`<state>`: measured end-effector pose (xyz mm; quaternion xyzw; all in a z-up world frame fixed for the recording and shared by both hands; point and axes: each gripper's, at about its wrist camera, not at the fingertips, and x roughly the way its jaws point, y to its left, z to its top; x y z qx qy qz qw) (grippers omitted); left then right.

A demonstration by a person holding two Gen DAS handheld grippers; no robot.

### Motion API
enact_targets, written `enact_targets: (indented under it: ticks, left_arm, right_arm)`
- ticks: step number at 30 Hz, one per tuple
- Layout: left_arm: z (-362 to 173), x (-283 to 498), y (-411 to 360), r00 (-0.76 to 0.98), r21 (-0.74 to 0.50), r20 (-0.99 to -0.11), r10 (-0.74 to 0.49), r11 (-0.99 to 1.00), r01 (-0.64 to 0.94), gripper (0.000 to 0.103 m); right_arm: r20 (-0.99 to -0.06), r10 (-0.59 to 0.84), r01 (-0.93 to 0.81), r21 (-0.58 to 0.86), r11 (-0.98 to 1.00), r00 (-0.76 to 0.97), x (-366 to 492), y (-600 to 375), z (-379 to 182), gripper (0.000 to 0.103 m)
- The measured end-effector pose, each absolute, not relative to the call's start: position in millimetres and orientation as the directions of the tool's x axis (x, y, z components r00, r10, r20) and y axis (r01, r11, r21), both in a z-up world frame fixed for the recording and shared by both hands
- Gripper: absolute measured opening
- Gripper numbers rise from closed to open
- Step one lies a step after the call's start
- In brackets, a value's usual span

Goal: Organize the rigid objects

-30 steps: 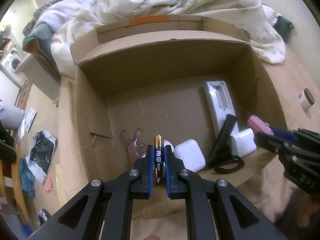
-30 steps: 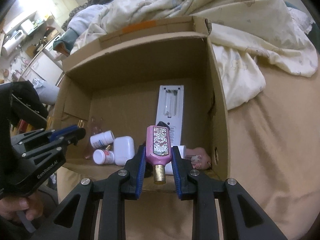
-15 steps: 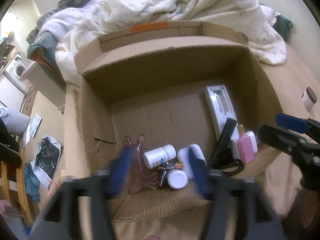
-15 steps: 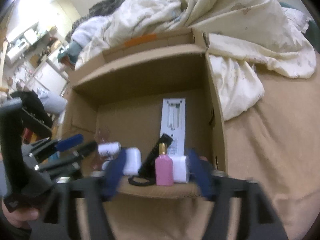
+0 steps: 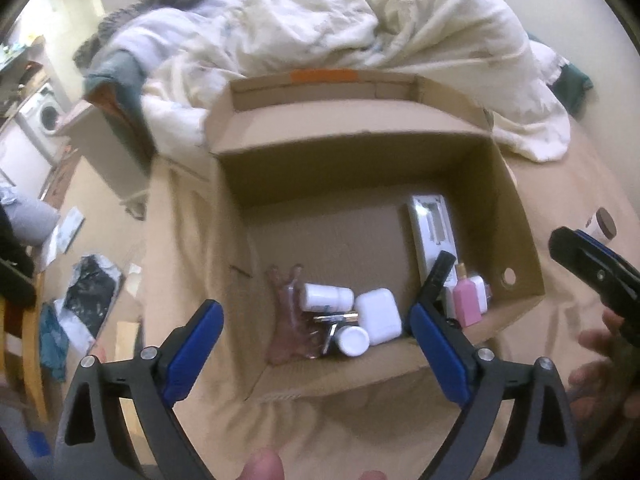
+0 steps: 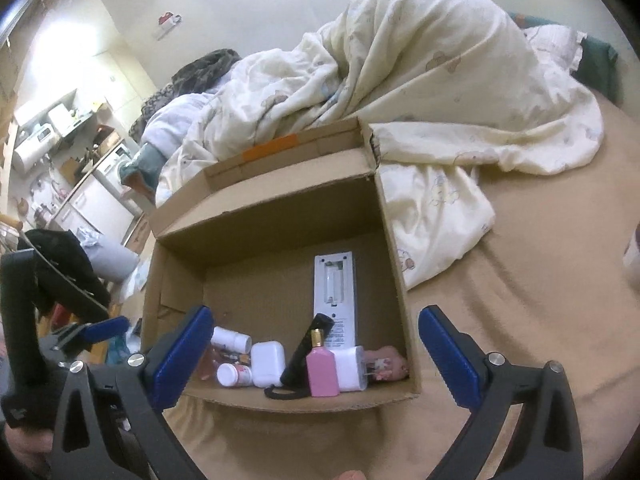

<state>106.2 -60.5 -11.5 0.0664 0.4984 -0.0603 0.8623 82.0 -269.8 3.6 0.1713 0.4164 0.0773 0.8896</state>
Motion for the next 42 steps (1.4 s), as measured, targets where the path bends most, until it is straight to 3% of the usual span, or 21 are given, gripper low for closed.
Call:
enact_targets:
  ticks: [3,14,23,27,30,42]
  left_arm:
    - [6.2,95.0,-52.9,0.537,0.106,-0.843,0.026,0.987,0.119,0.095]
    - [47.0,32.4,-31.9,0.691,0.084,-0.723,-0.011,0.991,0.104,0.095]
    - [30.3,1.1,-27.5,0.716,0.087,-0.698,-0.001,0.992,0.086,0.095]
    - [19.0,5.1,-29.8,0.699,0.073,-0.715,-0.015,0.993,0.096,0.095]
    - [14.9,9.2,-30.0,0.694,0.080,-0.720,-0.003,0.993,0.087,0.103]
    - [12.1,13.3,-27.8,0.693,0.088,-0.721,0.016,0.994,0.069,0.102]
  right_arm:
    - [-0.704,0.258,0.005,0.349,0.937,0.662,72.4,-270.3,17.4,0.103]
    - [-0.678,0.209,0.020,0.313,0.949,0.705,17.9,-265.9,44.9,0.103]
    - [-0.653,0.142,0.004,0.217,0.976,0.744,-10.9,-247.5,37.7,0.103]
    - [-0.654,0.149,0.001,0.223,0.975,0.742,-11.4,-240.7,30.2,0.103]
    - [-0.659,0.141,0.006,0.216,0.976,0.739,-8.7,-236.6,26.7,0.103]
    - [-0.683,0.146,0.018,0.228,0.973,0.715,-4.8,-239.8,19.8,0.103]
